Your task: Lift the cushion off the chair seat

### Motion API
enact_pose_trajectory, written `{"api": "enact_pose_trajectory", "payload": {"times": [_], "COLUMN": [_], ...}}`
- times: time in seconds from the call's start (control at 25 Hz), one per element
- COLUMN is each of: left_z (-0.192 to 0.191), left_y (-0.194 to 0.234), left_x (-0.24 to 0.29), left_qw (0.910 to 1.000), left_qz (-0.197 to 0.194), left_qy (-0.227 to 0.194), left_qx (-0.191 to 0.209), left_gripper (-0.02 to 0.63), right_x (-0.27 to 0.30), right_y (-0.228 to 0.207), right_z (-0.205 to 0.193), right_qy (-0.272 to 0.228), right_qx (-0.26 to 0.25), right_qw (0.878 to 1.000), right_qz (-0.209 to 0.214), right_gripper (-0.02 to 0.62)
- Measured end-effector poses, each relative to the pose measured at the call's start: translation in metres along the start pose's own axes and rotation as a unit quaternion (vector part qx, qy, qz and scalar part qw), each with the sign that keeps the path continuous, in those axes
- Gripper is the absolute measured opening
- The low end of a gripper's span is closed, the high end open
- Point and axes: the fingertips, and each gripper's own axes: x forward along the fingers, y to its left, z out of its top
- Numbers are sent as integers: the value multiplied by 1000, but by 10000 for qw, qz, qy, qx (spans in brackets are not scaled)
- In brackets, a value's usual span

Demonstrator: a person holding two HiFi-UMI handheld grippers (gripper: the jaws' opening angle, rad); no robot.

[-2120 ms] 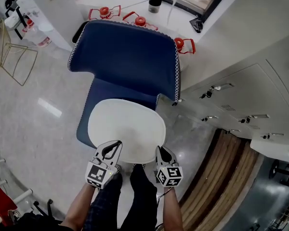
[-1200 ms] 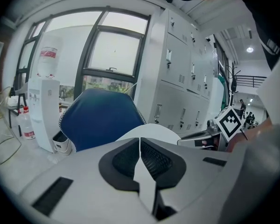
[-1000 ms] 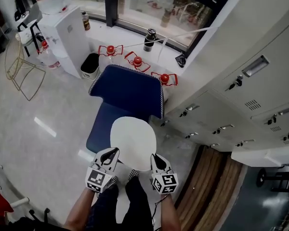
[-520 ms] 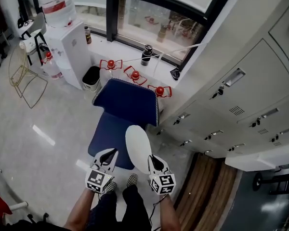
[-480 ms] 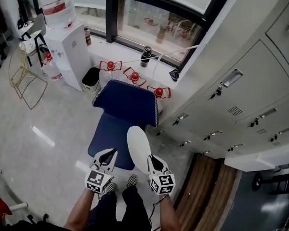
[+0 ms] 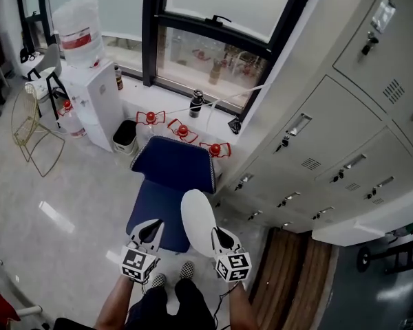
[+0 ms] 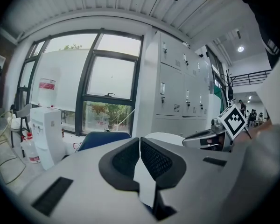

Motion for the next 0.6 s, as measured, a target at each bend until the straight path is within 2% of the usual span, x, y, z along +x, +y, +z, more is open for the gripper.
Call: {"api": "enact_pose_trajectory", "payload": {"times": [0.32, 0.6], "left_z": [52, 78], "left_y": [-9, -19], "left_x": [-38, -73], "left_qw": [9994, 9987], "left_qz": [-44, -71], "left_qy": [-290, -426], "left_qx": [176, 256], "left_gripper": [21, 21], "right_x": [-41, -80], "right_y": [28, 51], "right_z": [46, 77], "right_qy": [-280, -597], "right_qx": [-108, -178], "right_qw": [9995, 9981], "right_qz": [-30, -37], "right_gripper": [38, 38]}}
